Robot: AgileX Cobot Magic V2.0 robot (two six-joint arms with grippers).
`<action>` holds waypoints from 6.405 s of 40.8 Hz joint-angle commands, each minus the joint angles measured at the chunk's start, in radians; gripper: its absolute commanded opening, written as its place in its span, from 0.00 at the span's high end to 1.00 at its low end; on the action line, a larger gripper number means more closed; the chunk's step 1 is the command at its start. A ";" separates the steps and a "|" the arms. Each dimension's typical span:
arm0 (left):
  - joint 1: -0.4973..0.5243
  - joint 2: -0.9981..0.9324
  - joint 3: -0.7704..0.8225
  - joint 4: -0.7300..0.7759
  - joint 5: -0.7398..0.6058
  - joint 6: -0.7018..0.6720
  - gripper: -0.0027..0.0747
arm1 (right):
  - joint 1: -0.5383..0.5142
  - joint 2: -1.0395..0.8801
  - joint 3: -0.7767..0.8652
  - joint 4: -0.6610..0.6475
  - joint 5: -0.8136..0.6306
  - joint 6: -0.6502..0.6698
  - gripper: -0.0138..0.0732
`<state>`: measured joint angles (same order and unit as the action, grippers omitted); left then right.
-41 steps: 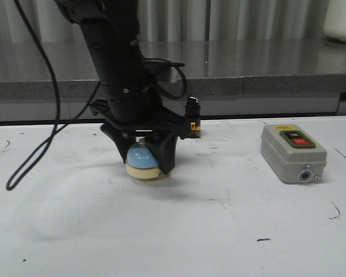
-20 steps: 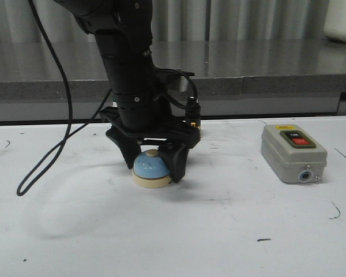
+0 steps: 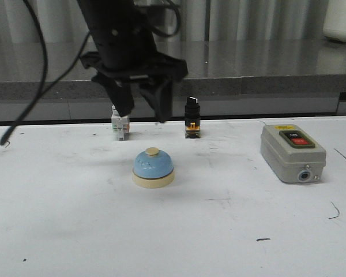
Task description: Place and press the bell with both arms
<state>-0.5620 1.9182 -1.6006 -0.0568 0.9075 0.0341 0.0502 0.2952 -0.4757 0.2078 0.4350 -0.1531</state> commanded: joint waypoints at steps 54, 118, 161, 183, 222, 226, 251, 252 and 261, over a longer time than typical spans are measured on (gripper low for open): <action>0.532 -1.771 1.221 -0.029 -0.504 0.005 0.99 | -0.006 0.017 -0.036 0.005 -0.078 -0.006 0.91; 0.532 -1.808 1.229 -0.031 -0.529 0.005 0.99 | 0.441 1.136 -0.505 0.007 -0.229 -0.006 0.91; 0.532 -1.808 1.229 -0.031 -0.529 0.005 0.99 | 0.584 1.627 -0.939 0.022 -0.047 -0.006 0.91; 0.532 -1.808 1.229 -0.031 -0.529 0.005 0.99 | 0.538 1.380 -0.918 0.022 -0.027 -0.006 0.91; 0.532 -1.808 1.229 -0.031 -0.529 0.005 0.99 | 0.062 0.139 0.057 -0.036 -0.232 0.019 0.91; 0.532 -1.808 1.229 -0.031 -0.529 0.005 0.99 | 0.062 0.042 0.088 -0.036 -0.199 0.019 0.91; 0.532 -1.808 1.229 -0.031 -0.529 0.005 0.99 | 0.064 -0.029 0.101 -0.036 -0.144 0.019 0.91; 0.532 -1.808 1.229 -0.031 -0.529 0.005 0.99 | 0.064 -0.029 0.101 -0.036 -0.144 0.019 0.91; 0.532 -1.808 1.229 -0.031 -0.529 0.005 0.99 | 0.064 -0.029 0.101 -0.036 -0.144 0.019 0.91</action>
<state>-0.0320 0.0990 -0.3462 -0.0758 0.4590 0.0405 0.1207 0.2573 -0.3500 0.1759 0.3652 -0.1297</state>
